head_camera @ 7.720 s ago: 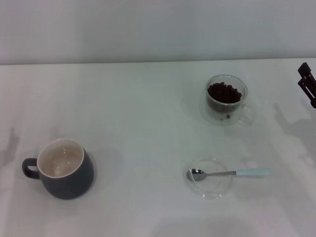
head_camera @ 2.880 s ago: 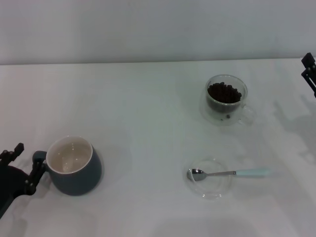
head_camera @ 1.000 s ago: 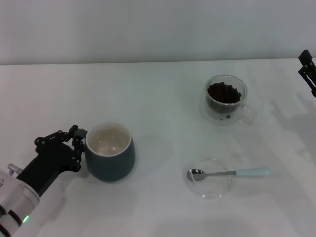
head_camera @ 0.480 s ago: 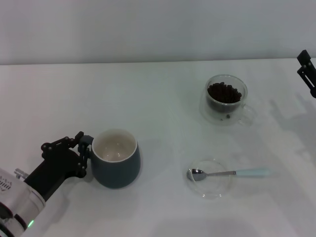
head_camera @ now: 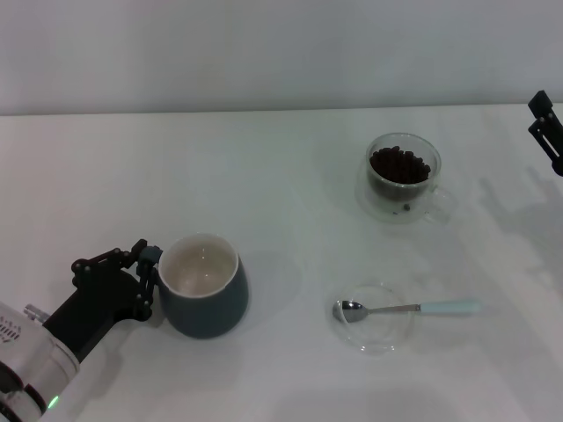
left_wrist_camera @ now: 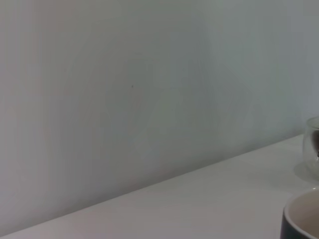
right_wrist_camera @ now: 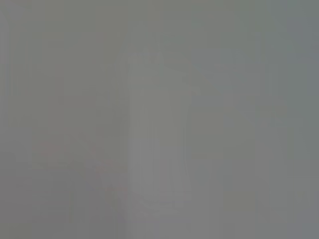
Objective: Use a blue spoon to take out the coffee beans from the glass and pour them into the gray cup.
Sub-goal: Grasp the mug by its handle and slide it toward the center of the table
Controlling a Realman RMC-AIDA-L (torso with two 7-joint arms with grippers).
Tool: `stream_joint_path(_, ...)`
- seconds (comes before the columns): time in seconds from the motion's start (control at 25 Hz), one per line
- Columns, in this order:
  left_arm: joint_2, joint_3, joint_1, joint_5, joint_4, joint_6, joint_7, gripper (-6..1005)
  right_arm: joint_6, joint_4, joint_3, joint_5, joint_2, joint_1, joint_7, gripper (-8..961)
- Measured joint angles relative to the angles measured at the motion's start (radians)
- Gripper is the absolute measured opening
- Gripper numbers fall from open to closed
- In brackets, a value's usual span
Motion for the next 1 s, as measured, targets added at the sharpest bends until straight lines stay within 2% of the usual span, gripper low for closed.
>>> stream_joint_path(0.52, 0.001, 0.000, 0.005, 0.002, -0.002, -0.001, 0.000, 127, 0.000, 0.003, 0.003, 0.000, 0.001, 0.001, 0.001, 845)
stream_joint_path(0.84, 0.000, -0.003, 0.029, -0.004, 0.000, 0.007, 0.000, 351, -0.003, 0.005, 0.003, 0.000, 0.002, 0.002, 0.016, 845)
stream_joint_path(1.0, 0.001, -0.005, 0.042, -0.005, 0.000, 0.008, 0.000, 538, -0.003, 0.005, 0.002, 0.000, 0.002, 0.002, 0.017, 844)
